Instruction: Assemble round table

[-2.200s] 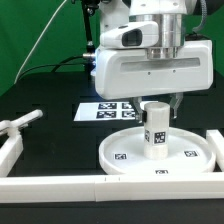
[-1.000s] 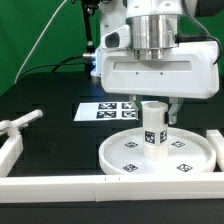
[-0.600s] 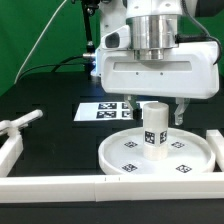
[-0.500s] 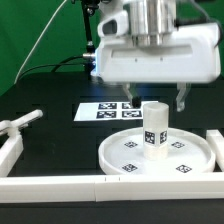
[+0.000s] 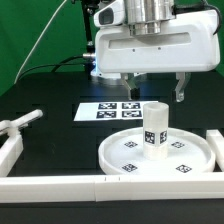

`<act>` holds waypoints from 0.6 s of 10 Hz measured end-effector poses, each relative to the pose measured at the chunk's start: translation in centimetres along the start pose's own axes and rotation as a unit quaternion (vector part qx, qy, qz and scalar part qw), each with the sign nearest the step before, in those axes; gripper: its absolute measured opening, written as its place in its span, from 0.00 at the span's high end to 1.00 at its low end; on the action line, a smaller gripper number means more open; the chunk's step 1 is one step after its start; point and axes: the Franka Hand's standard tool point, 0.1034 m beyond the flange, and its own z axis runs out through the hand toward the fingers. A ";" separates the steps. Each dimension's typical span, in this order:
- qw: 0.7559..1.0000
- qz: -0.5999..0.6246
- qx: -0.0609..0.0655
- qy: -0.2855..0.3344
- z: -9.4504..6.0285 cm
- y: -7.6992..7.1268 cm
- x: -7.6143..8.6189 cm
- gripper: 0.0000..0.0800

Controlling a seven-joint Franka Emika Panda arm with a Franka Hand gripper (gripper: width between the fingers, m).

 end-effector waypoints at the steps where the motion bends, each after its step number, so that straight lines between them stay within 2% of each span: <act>1: 1.000 -0.003 0.000 0.000 0.0 0.2 0.1 0.19; 2: 0.999 -0.045 0.002 0.001 -0.8 1.4 0.6 0.19; 4: 0.998 -0.070 0.009 0.004 -2.9 5.1 2.7 0.19; 5: 0.998 -0.065 0.009 0.005 -3.1 5.7 3.3 0.19; 6: 0.998 -0.068 0.008 0.003 -2.8 5.2 2.8 0.19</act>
Offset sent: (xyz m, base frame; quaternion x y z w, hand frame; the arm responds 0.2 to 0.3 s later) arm -0.0225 -0.0650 0.0294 0.0418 -0.0374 -0.0727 0.9958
